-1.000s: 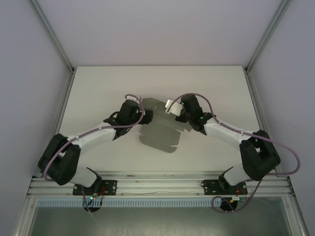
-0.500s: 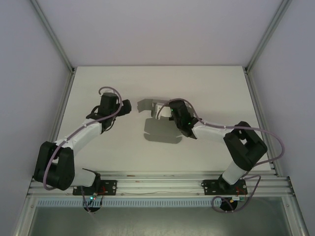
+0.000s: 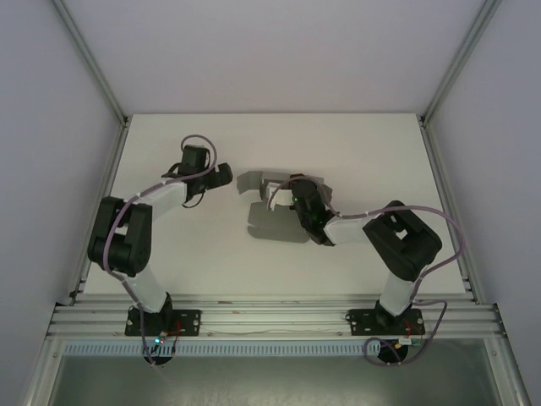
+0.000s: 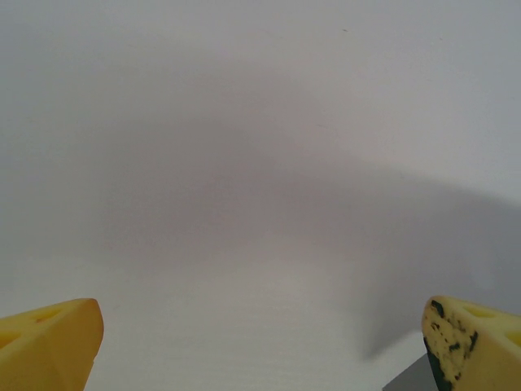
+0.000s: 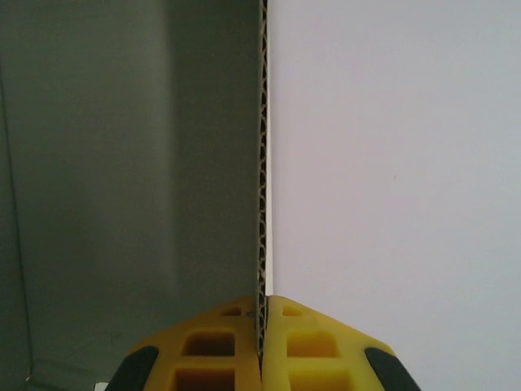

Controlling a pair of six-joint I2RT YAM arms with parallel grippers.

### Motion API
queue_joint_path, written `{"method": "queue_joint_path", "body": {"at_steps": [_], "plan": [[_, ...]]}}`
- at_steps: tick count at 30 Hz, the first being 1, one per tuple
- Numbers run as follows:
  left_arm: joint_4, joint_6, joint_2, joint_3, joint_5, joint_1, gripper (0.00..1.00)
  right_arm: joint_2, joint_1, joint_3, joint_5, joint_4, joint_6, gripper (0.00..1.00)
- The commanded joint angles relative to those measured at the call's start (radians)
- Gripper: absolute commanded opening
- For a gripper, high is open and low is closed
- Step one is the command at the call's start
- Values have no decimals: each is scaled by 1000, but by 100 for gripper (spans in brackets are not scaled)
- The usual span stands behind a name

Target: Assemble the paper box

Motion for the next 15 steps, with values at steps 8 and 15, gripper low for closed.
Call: {"method": "queue_joint_path", "body": {"at_steps": [8,15], "plan": [[154,105,98,38,290,-15,96,23,14,-14,24,20,27,0],[226,141,80,-44,312,-73,89,46,15,1,51,9,42,0]]}}
